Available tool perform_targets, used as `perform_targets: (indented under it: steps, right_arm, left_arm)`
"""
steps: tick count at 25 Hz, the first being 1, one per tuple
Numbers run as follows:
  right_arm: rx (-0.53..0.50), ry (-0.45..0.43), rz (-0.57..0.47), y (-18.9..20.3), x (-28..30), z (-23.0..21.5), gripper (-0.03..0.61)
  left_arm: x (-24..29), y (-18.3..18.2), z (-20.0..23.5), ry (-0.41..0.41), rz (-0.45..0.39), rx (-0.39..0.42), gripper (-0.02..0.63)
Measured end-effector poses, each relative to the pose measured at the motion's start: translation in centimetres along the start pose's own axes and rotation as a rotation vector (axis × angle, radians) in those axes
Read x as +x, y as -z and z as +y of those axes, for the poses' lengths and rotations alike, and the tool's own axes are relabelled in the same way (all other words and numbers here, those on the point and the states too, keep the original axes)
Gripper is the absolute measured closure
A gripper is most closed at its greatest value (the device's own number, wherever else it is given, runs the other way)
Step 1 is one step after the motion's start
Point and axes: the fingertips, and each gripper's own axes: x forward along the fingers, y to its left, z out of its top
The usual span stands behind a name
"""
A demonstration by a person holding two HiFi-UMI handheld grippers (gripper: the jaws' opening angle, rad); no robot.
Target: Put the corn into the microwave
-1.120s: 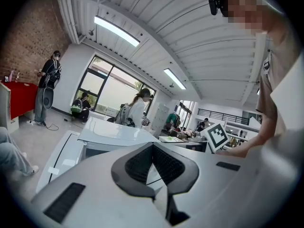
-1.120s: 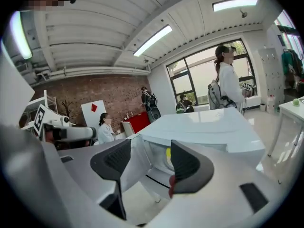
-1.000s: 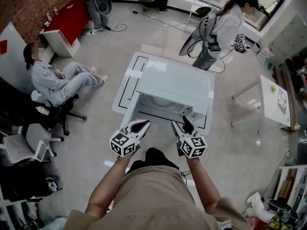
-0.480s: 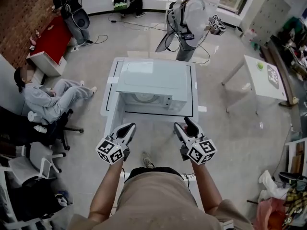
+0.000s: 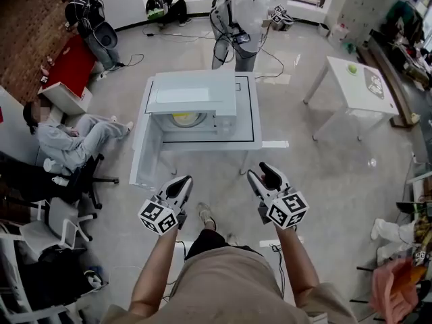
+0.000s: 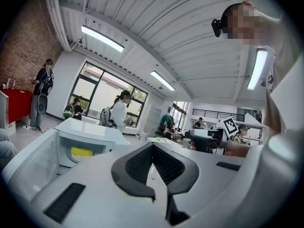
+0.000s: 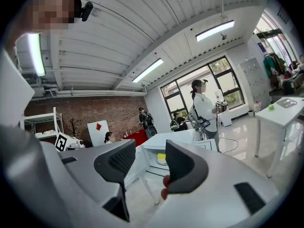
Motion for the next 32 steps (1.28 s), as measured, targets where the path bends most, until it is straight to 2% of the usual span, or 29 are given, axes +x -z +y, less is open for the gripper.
perform_targets:
  steps: [6,10,18,27,32]
  right_arm:
    - [0.028,0.003,-0.007,2.0,-5.8,-0.1,0.376]
    - [0.012,-0.005,0.041,4.3,-8.0,0.0,0.376]
    - [-0.043,0.016,0.111,6.9,-10.9,-1.1,0.376]
    - [0.024,0.063,0.096,8.6,-10.8,-1.2,0.376]
    - [-0.013,0.047,0.127,10.0,-10.0,0.4,0.376]
  left_arm:
    - [-2.5,2.9,-5.8,-0.026,0.023,0.011,0.609]
    - [-4.4,3.7,-7.6,-0.063,0.021,0.010,0.609]
    - [-7.2,5.2,-7.6,-0.110,0.025,-0.003,0.609]
    - [-8.8,6.9,-5.9,-0.129,0.049,0.000,0.609]
    - [-9.1,8.2,-5.2,-0.144,0.057,-0.022,0.609]
